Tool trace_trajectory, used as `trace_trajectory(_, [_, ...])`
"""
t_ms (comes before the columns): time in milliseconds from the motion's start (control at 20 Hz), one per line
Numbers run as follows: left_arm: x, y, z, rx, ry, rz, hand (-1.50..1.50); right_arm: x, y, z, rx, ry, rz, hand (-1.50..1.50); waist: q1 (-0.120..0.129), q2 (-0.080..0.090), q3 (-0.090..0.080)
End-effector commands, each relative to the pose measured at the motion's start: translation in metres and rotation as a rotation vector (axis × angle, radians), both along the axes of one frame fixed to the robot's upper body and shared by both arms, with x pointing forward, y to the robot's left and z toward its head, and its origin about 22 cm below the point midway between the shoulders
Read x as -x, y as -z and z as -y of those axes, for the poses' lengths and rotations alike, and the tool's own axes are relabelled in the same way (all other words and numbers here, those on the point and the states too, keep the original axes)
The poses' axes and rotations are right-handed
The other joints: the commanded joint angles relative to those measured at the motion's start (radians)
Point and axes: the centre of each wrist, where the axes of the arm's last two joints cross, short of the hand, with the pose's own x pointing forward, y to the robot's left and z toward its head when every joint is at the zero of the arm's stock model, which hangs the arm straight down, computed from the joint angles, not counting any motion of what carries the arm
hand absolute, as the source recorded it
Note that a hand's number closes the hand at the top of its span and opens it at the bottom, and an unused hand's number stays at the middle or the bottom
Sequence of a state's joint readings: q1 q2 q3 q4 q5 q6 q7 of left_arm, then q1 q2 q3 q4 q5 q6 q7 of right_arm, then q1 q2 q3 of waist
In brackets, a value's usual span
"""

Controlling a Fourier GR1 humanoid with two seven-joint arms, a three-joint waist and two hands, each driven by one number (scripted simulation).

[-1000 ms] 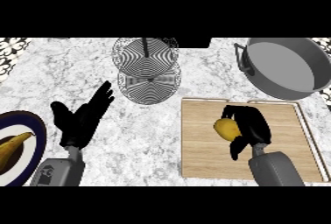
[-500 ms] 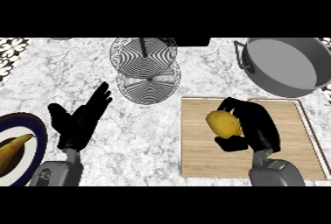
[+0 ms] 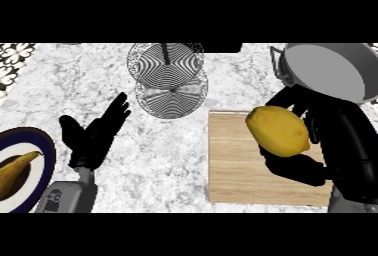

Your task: Pick the lemon from the tray and place it in the tiered basket

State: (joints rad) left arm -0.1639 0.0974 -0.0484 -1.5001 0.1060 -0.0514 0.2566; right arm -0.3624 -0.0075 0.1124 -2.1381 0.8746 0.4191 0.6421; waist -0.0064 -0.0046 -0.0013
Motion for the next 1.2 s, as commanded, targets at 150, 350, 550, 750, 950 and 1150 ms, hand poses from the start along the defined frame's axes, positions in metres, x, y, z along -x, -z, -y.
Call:
trace_trajectory(150, [0.008, 0.009, 0.0, -0.011, 0.017, -0.002, 0.0, 0.002, -0.068, -0.027, 0.021, 0.007, 0.096, 1.5, 0.011, 0.002, 0.0])
trace_trajectory(350, [-0.006, 0.003, -0.006, 0.012, 0.003, 0.001, 0.0, -0.032, -0.103, -0.05, 0.029, -0.025, 0.069, 1.5, 0.014, 0.005, 0.0])
trace_trajectory(550, [-0.009, -0.001, 0.006, -0.01, 0.008, 0.005, 0.0, -0.06, -0.109, -0.084, 0.072, -0.01, 0.058, 1.5, 0.018, 0.007, 0.0])
trace_trajectory(750, [-0.001, 0.004, -0.014, 0.002, 0.017, -0.001, 0.0, -0.087, -0.121, -0.091, 0.006, 0.002, 0.032, 1.5, 0.022, 0.007, 0.0])
trace_trajectory(950, [0.0, -0.009, 0.013, 0.015, 0.031, 0.006, 0.0, -0.118, -0.113, -0.113, -0.036, 0.034, 0.025, 1.5, 0.035, 0.008, 0.0])
trace_trajectory(1150, [-0.006, -0.007, 0.003, -0.01, 0.048, 0.017, 0.0, -0.154, -0.107, -0.121, -0.049, 0.03, 0.014, 1.5, 0.036, 0.012, 0.0])
